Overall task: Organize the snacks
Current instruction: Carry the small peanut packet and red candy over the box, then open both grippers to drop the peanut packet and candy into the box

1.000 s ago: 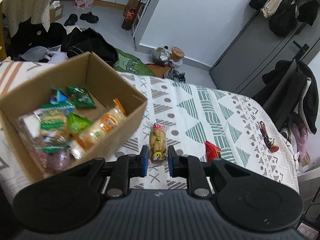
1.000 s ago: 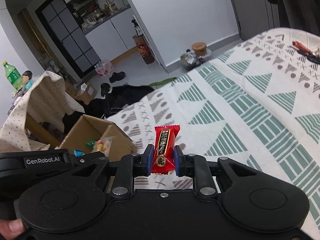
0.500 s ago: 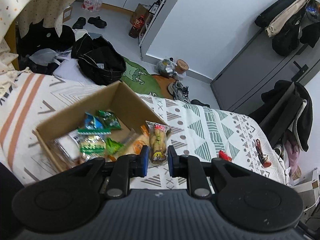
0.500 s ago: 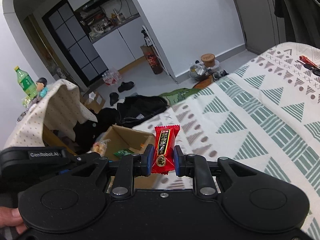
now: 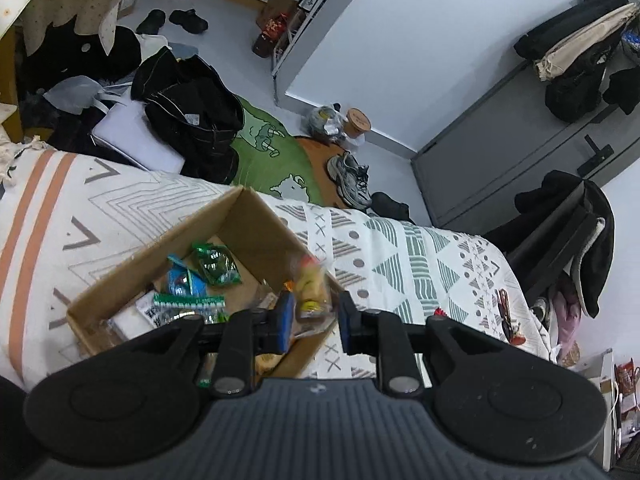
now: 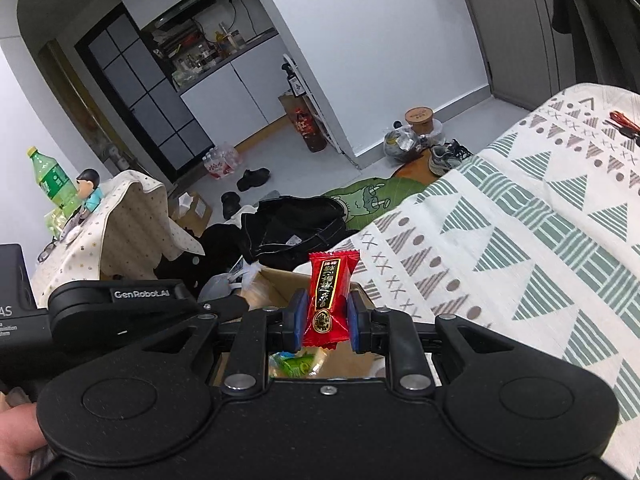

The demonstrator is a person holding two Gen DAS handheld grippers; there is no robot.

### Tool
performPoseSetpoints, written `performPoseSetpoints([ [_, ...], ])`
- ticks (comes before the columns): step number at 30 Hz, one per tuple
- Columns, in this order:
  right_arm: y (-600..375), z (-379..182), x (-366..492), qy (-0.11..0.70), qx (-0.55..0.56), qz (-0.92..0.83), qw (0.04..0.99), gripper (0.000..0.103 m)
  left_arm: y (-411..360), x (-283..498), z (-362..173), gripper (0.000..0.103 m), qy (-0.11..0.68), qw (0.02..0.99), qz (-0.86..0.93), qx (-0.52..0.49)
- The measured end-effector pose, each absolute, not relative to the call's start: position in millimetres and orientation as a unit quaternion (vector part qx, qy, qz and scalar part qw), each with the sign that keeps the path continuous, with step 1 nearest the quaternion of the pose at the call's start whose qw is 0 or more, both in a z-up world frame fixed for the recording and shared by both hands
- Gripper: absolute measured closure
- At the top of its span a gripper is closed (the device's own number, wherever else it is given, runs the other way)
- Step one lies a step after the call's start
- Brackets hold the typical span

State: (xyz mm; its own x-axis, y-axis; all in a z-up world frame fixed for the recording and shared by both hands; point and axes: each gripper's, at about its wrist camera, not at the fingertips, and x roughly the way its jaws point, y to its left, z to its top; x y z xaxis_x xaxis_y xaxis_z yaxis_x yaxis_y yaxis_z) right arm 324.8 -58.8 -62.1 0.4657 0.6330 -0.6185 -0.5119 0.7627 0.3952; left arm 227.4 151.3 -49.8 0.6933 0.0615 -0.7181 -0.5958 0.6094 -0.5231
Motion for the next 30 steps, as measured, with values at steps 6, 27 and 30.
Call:
performPoseSetpoints([
  [6,-31.6,-61.8,326.1,0.401,0.059,0.335,0.851,0.082,166.6,225.1,-48.1,0.073,0.345,0.832,0.188,-0.393],
  [27,-3.9,-52.7,313.9,0.411,0.053,0.313,0.854,0.052,203.8,200.5,-39.4,0.021,0.376,0.83,0.188,-0.366],
  [30,-12.8,-46.4,307.0,0.409,0.056,0.305,0.858,0.047,198.3,196.4,-35.5,0.018,0.379,0.834,0.181,-0.358],
])
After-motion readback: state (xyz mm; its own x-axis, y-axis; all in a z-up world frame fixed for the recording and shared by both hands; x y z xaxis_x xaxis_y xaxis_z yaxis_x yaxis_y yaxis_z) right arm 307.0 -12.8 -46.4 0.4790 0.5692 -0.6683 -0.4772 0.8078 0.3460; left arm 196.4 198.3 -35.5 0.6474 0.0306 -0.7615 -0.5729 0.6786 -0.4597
